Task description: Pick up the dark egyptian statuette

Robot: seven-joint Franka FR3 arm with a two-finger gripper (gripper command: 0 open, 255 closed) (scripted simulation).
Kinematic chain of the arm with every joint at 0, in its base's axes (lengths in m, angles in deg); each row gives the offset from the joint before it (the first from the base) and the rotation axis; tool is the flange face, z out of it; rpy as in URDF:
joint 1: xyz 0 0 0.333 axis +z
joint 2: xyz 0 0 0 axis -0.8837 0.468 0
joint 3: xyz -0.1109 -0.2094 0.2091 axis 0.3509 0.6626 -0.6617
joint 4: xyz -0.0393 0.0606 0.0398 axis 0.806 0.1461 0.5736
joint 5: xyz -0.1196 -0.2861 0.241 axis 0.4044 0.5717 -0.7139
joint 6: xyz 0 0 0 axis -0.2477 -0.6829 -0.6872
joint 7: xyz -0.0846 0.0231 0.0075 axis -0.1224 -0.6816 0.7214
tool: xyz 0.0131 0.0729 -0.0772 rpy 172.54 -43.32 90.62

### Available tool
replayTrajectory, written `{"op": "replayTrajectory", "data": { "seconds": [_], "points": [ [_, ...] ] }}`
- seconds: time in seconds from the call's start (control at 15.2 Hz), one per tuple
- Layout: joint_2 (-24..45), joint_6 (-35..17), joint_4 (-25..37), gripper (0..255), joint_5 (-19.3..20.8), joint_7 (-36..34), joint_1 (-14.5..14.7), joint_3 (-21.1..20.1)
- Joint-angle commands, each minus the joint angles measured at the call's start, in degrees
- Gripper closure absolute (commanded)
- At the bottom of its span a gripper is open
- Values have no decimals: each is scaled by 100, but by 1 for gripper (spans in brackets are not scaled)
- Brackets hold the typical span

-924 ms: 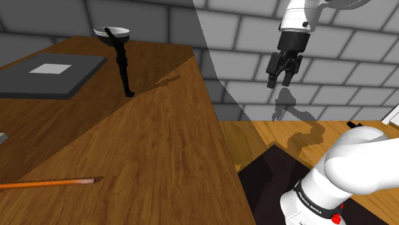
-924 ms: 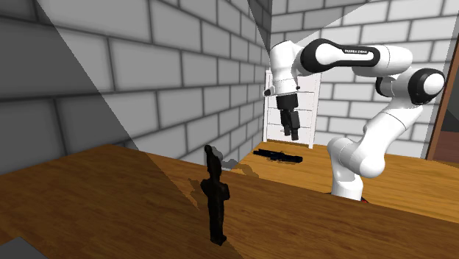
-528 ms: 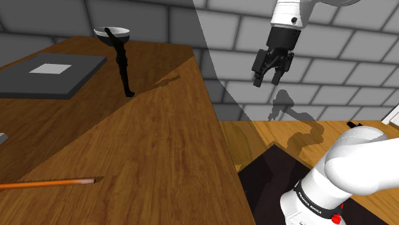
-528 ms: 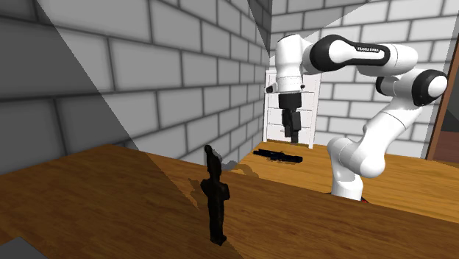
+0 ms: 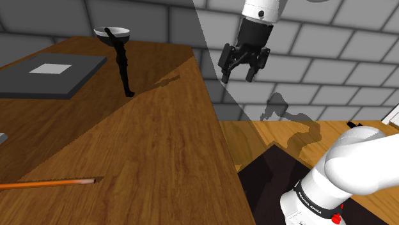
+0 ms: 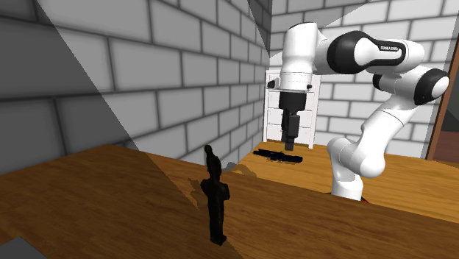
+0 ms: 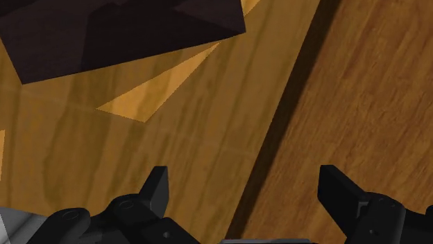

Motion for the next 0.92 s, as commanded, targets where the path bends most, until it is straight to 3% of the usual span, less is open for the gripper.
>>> {"op": "replayTrajectory", "data": {
  "seconds": [0.0, 0.46, 0.86],
  "points": [
    [214, -254, 197, 0, 4, -418, -48, -344],
    [1164, -904, 1160, 0, 485, -1902, -437, -1574],
    [2362, -1092, 2362, 0, 1628, -3451, -1019, -2880]
  ]
}}
